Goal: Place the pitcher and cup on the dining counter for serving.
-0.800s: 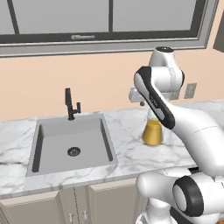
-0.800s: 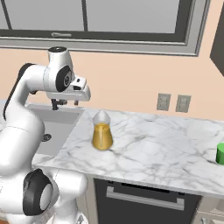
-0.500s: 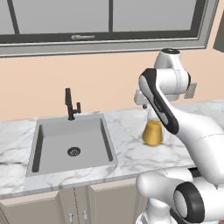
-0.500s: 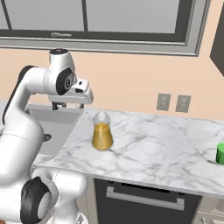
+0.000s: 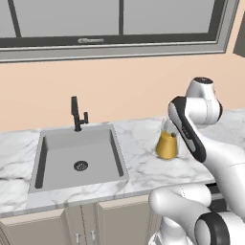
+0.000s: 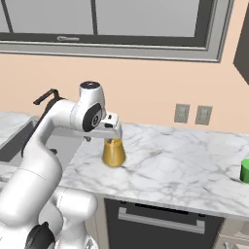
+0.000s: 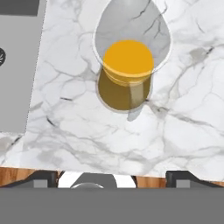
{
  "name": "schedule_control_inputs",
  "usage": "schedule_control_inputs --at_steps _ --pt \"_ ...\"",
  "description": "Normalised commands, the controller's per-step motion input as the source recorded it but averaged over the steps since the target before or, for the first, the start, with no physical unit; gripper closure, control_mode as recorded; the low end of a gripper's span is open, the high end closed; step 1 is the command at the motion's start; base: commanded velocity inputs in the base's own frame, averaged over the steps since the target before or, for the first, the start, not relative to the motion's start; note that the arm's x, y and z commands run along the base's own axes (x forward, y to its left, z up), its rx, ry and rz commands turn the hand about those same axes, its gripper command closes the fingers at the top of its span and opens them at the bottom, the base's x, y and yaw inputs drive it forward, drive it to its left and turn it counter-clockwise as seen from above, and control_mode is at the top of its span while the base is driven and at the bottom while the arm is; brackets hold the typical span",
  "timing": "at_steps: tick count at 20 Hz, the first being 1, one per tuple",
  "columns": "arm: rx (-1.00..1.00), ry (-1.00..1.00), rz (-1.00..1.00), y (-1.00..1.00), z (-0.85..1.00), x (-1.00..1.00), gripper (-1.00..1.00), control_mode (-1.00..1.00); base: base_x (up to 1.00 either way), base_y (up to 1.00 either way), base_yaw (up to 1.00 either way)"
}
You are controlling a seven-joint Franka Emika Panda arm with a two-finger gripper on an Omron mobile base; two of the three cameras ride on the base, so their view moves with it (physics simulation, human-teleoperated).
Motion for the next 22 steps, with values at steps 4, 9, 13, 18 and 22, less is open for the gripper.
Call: schedule_control_inputs --at_steps 4,9,13,18,22 --pt "0.00 0.00 0.00 -0.09 -0.63 0.21 -1.00 -1.00 0.00 0.00 0.00" --pt "0.00 0.00 0.00 -0.13 -0.35 0.13 -1.00 -1.00 0.00 0.00 0.00" --pt "0.01 0.00 0.00 -0.18 -0.34 0.10 -1.00 -1.00 0.00 0.00 0.00" --pt "0.02 0.00 0.00 -0.01 -0.27 0.32 -1.00 -1.00 0.00 0.00 0.00" --pt "0.06 0.00 0.00 0.00 -0.25 0.41 -1.00 -1.00 0.00 0.00 0.00"
